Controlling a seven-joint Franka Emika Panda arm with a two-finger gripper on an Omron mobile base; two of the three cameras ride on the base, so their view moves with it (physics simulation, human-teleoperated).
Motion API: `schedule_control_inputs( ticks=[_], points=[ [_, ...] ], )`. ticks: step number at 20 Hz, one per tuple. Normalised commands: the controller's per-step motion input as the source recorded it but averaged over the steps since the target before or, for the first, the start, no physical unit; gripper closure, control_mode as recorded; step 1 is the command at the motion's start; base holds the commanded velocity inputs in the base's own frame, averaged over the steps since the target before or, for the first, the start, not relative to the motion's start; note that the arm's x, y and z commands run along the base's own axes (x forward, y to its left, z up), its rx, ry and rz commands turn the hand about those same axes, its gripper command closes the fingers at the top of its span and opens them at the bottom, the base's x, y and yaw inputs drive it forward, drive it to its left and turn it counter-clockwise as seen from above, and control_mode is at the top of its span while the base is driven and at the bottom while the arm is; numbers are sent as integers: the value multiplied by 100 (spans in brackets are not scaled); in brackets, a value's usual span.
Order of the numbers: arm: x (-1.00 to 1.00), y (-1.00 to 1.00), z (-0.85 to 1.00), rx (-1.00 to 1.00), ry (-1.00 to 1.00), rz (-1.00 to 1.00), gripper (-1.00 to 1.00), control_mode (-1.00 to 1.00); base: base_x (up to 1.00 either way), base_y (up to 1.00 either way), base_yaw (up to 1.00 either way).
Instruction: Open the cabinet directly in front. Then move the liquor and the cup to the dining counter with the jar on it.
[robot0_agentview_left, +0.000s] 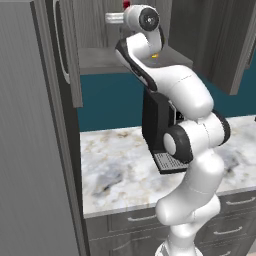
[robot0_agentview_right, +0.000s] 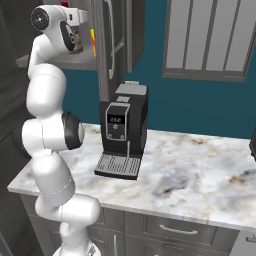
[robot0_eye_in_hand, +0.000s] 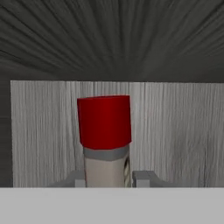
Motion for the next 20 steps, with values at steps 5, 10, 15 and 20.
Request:
schedule_control_inputs(
  ticks=[5, 10, 15, 20],
  points=[
    [-65, 0, 36, 0, -28, 0, 100, -100, 0, 0, 0],
    [-99, 5, 23, -4, -25, 2, 100, -100, 0, 0, 0],
    [-100, 11, -28, -8, -3, 0, 100, -100, 0, 0, 0],
    [-100, 2, -33, -2, 2, 0, 100, -100, 0, 0, 0]
  ],
)
